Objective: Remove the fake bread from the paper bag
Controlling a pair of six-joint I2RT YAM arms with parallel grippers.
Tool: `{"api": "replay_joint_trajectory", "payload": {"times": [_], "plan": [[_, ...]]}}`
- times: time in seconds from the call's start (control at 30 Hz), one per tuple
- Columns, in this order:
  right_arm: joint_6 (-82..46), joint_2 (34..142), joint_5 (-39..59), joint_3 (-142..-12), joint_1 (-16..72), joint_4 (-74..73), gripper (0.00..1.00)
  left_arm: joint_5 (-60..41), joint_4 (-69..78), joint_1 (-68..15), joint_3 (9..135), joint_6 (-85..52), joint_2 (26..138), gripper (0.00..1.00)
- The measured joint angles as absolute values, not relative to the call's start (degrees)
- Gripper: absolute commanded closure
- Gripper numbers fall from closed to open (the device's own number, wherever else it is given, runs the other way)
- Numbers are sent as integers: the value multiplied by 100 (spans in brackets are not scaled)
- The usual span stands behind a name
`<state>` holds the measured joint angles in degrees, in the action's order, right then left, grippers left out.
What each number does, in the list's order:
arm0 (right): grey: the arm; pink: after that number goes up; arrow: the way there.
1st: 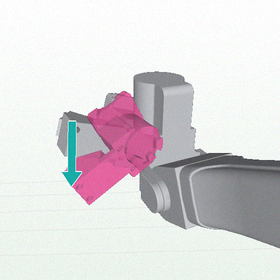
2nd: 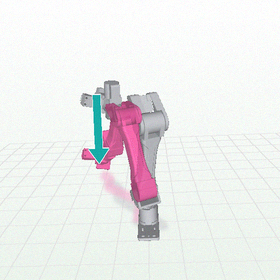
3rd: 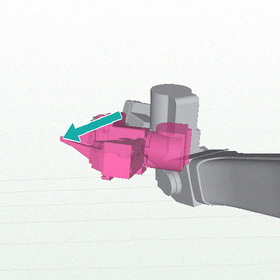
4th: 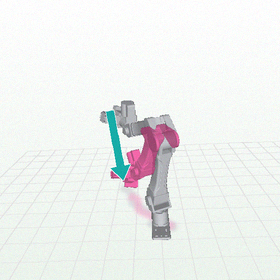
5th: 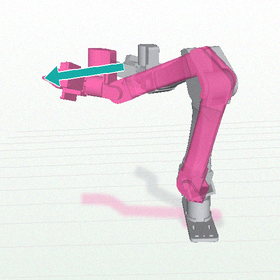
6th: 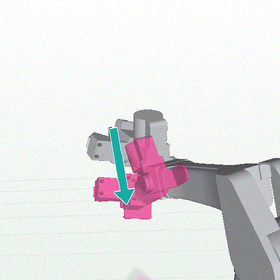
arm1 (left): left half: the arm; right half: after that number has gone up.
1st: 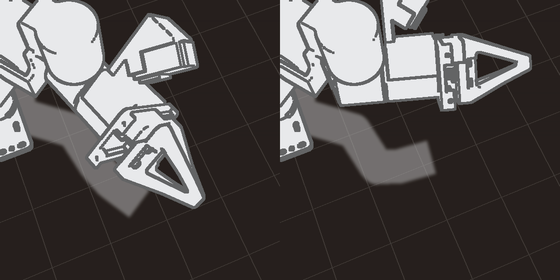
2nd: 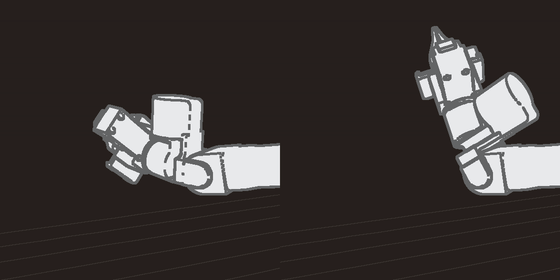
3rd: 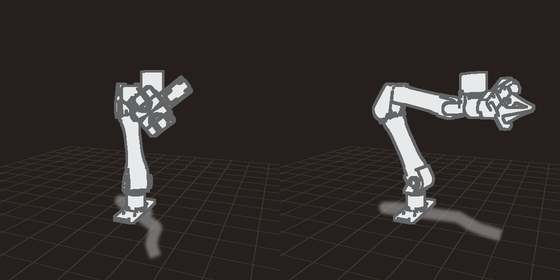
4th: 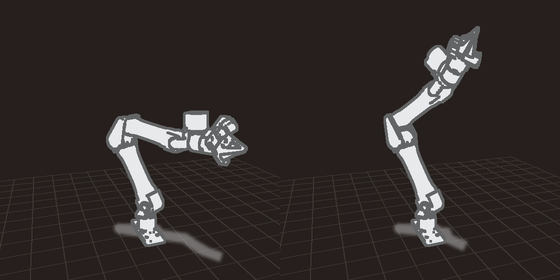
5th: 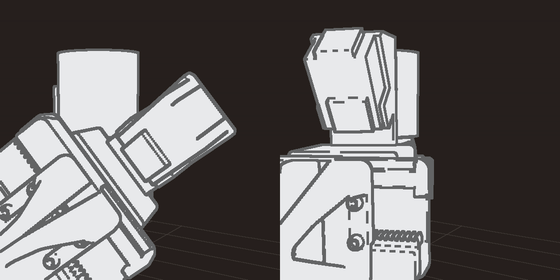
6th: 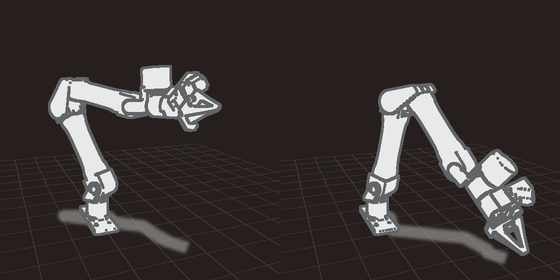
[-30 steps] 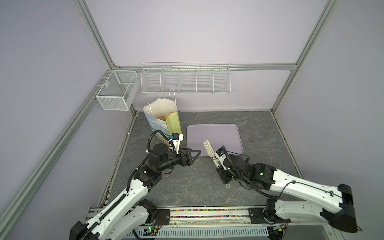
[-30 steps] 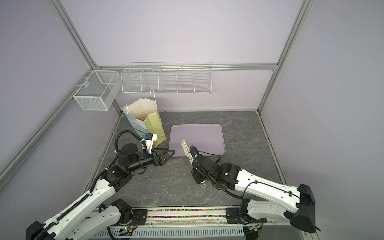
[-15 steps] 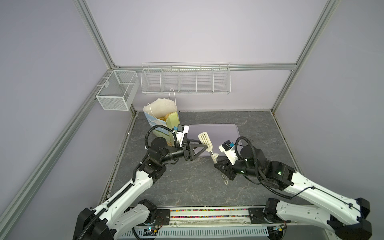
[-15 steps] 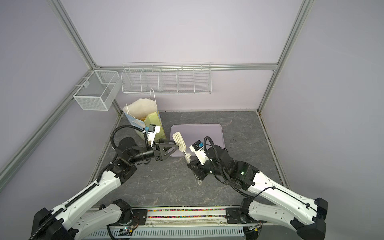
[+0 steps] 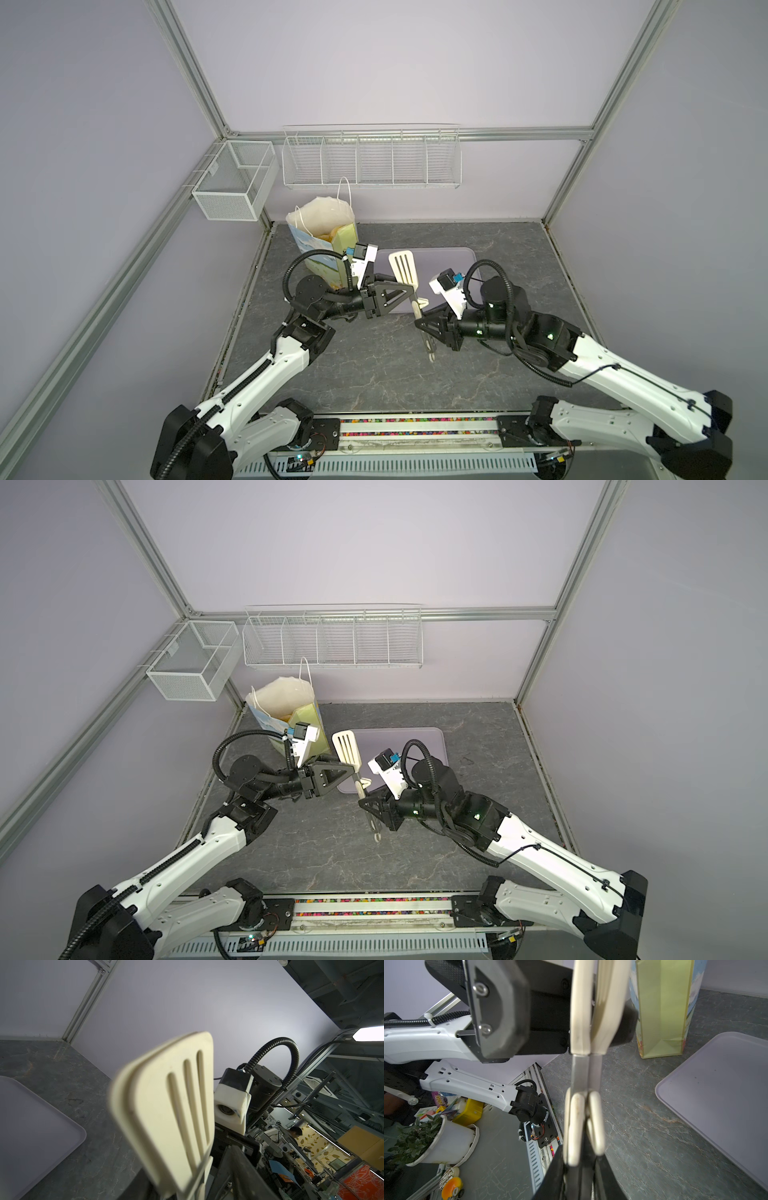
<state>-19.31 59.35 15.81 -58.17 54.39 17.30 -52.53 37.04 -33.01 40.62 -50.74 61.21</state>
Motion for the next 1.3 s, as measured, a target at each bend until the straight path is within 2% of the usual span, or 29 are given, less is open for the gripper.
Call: {"api": "replay_joint_trajectory", "payload": {"times": [0.1,0.2,0.3,0.4,0.47,0.63,0.73,0.8,0.83,1.0,1.03,1.13,1.3], "plan": [[-1951,5986,1732,-5819,5395,1656,94,-5299,3929,-3301,4060,-5227,6211,57],[-1973,6029,1876,-5819,5332,1592,94,-5312,4132,-3301,4060,-5354,6272,51],[-2010,6073,2016,-5824,5277,1538,94,-5332,4311,-3304,4053,-5448,6318,36],[-2036,6139,2134,-5826,5247,1518,94,-5341,4397,-3312,4049,-5494,6324,34],[-2036,6180,2213,-5830,5231,1516,94,-5343,4429,-3312,4049,-5513,6335,43],[-2032,6224,2375,-5896,5216,1540,94,-5363,4519,-3304,4040,-5640,6464,80],[-2069,6226,2467,-5937,5212,1579,93,-5422,4678,-3306,4038,-5671,6495,93],[-2073,6219,2484,-5957,5210,1588,90,-5422,4740,-3306,4038,-5669,6493,96],[-2078,6215,2477,-5959,5212,1590,85,-5411,4751,-3306,4038,-5673,6495,97],[-2174,6154,2252,-5940,5186,1581,41,-5286,4792,-3306,4023,-5680,6488,100],[-2233,6134,2193,-5918,5164,1557,37,-5236,4823,-3306,4003,-5684,6484,100],[-2346,6090,2082,-5784,5111,1398,31,-5129,4936,-3306,3975,-5704,6482,100],[-2515,6226,2222,-5684,5109,1120,31,-5083,5212,-3306,3968,-5826,6484,100]]}}
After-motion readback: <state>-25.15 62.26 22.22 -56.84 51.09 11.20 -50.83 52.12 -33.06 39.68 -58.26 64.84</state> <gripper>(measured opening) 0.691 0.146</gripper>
